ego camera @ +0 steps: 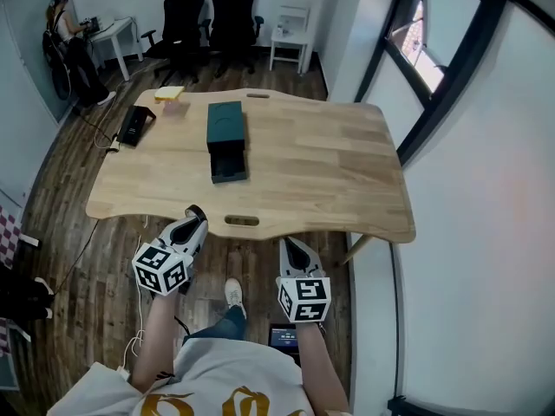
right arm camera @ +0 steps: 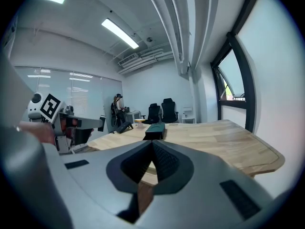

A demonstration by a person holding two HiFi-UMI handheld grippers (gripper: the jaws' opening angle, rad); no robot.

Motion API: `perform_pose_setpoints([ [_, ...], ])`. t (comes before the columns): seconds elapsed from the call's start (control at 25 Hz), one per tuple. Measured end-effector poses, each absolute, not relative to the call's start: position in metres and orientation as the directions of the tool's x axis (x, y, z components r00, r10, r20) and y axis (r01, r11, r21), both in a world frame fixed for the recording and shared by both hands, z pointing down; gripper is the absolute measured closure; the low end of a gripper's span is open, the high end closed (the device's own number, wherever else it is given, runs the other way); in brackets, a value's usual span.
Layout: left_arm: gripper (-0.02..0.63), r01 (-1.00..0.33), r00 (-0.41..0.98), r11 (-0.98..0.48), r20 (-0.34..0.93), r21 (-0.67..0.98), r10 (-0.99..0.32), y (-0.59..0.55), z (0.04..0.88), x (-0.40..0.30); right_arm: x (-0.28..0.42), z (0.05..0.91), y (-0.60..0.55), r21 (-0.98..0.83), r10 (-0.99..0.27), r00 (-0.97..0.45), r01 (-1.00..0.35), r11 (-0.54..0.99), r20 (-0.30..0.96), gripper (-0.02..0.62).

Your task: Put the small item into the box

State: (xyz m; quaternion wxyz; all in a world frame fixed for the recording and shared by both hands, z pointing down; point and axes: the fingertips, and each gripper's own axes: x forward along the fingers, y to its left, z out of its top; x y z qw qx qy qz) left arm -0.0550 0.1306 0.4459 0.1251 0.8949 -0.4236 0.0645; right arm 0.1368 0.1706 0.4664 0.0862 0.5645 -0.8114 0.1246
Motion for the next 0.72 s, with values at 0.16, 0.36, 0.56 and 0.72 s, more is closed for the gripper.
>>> perform_pose_setpoints([
  [0.16, 0.571, -0.754, 0.657, -0.633, 0.211, 0.176, -0.724, 0.048, 0.432, -0.062, 0.132, 0.465, 0.091, -0.105, -0.895, -0.322, -0.947, 0.305, 0.307, 0.591],
  [0.36, 0.57, -0.746, 0.666, -0.639, 0.197, 0.185, -0.72, -0.045, 0.419, -0.082, 0.115, 0.454, -0.01, -0.077, -0.897, -0.313, -0.949, 0.304, 0.311, 0.591],
  [0.56, 0.569, -0.753, 0.658, -0.618, 0.22, 0.225, -0.72, -0.115, 0.44, -0.106, 0.1, 0.459, -0.078, -0.066, -0.895, -0.31, -0.95, 0.305, 0.322, 0.591],
  [0.72, 0.57, -0.739, 0.673, -0.628, 0.24, 0.245, -0.699, -0.137, 0.455, -0.109, 0.104, 0.47, -0.096, -0.071, -0.899, -0.275, -0.961, 0.267, 0.342, 0.591],
])
